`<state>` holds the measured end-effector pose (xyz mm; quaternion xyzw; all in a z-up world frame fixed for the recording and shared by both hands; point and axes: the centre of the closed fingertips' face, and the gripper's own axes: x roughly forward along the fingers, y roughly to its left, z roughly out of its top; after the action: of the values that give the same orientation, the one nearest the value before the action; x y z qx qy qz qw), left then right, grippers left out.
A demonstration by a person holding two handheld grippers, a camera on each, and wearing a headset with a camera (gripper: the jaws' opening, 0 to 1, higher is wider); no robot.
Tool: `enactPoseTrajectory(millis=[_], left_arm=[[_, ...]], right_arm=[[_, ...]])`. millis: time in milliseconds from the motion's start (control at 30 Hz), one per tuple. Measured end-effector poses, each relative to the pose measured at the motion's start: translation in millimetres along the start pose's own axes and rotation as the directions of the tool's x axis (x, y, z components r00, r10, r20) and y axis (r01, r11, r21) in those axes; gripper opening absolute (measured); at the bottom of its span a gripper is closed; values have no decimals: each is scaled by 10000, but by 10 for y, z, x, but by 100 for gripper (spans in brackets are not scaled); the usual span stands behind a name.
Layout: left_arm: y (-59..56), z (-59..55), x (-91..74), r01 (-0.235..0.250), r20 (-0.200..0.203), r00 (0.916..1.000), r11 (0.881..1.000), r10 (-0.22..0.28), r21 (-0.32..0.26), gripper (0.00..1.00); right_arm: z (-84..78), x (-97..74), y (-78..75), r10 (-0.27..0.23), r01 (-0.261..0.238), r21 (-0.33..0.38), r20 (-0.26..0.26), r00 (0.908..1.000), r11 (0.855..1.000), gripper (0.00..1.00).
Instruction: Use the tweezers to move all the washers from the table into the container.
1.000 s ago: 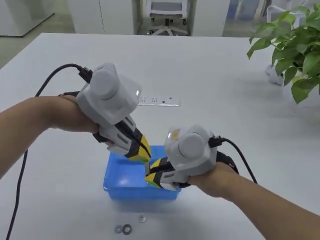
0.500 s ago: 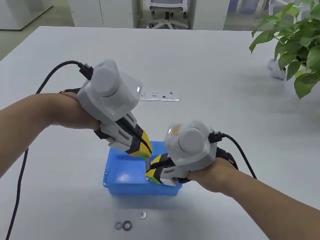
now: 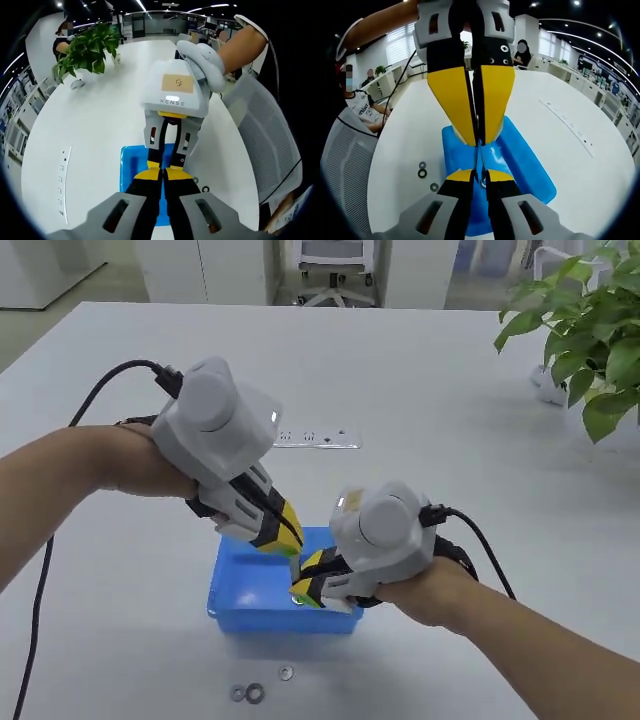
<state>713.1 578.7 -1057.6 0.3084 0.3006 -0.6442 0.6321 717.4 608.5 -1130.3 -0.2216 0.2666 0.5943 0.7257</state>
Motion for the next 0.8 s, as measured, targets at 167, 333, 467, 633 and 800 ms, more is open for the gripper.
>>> enactPoseTrajectory(millis=[167, 333, 467, 633, 800], left_arm=[[-38, 48, -45, -17, 60, 10000, 10000, 17, 36, 5], [-80, 114, -114, -100, 74, 9999, 9999, 99, 123, 5], [-114, 169, -175, -198, 91, 9998, 9996, 196, 221, 5], [-175, 217, -223, -252, 108, 9996, 9993, 249, 282, 5], [-276, 242, -270, -292, 71, 9996, 9991, 290, 319, 5]], right_arm=[[43, -59, 27, -62, 63, -75, 54, 10000, 10000, 11], [102, -123, 52, -176, 178, -139, 161, 9997, 9997, 11], [151, -177, 75, -289, 294, -217, 246, 9993, 9993, 11], [200, -246, 127, -359, 367, -269, 302, 9989, 9990, 11], [238, -284, 222, -351, 362, -374, 291, 9990, 9986, 11]])
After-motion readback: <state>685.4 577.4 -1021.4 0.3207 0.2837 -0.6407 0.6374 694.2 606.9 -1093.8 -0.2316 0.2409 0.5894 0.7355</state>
